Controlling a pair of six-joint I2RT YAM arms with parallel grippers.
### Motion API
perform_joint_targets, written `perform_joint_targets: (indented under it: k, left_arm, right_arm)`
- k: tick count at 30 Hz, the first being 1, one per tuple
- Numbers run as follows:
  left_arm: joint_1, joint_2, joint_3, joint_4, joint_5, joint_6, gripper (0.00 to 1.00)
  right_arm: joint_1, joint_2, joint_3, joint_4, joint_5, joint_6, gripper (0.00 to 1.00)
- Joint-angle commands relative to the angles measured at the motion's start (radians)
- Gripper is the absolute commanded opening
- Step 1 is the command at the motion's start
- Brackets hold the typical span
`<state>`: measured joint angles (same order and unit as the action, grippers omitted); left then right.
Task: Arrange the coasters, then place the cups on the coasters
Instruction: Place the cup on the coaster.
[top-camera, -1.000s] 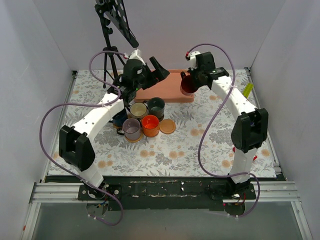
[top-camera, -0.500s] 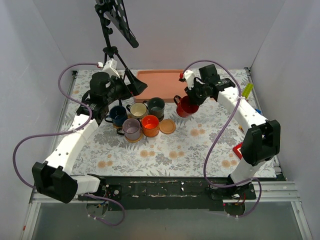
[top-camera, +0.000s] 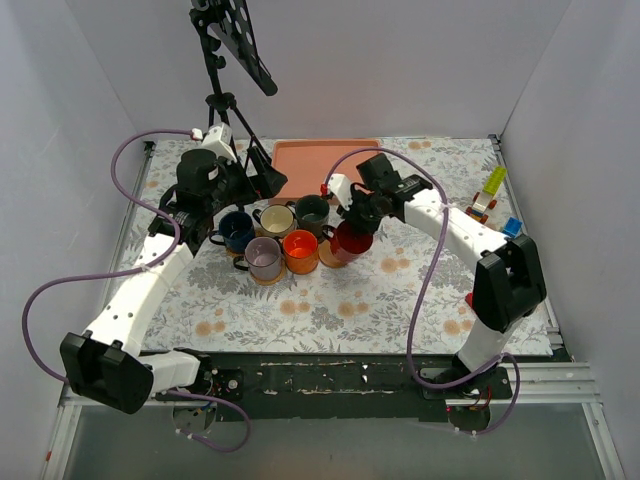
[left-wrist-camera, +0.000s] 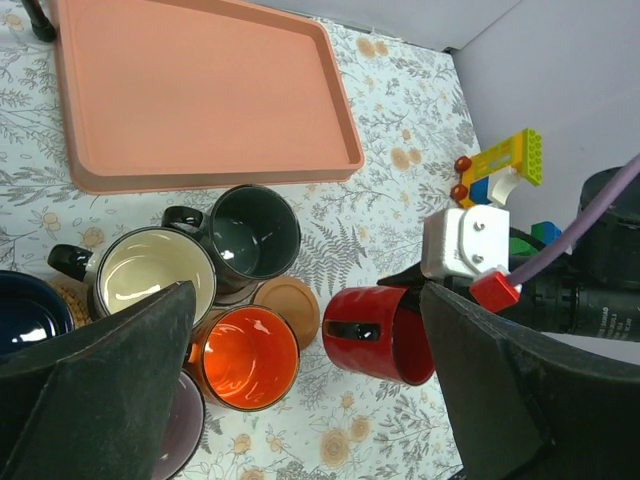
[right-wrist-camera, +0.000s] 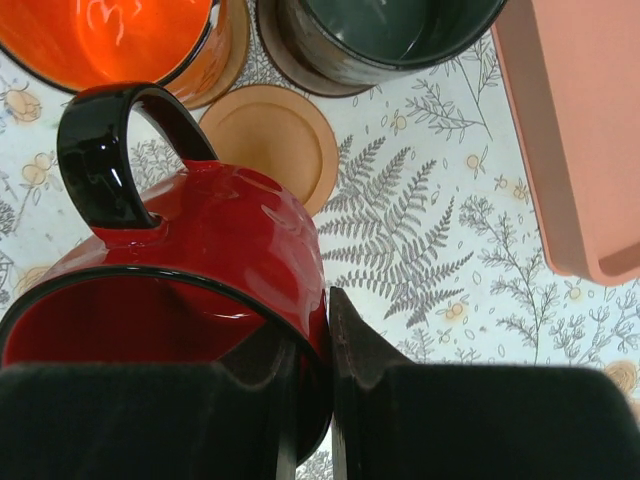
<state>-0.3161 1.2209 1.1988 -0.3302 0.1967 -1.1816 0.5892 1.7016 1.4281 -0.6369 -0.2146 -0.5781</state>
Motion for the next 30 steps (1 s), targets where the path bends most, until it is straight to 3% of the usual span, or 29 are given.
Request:
perform_joint_targets:
  k: [1, 30]
  left_arm:
    - [0.006, -0.020, -0.010, -0.018, -0.032, 0.027, 0.96]
    - [0.012, 0.000, 0.002, -0.036, -0.057, 0.050, 0.96]
  right_arm:
    - [0.004, 0.059, 0.104, 0.037, 0.015, -0.040, 0.01]
    - [0.040, 0.236, 0.206, 0.040, 0.050, -0.020, 0.01]
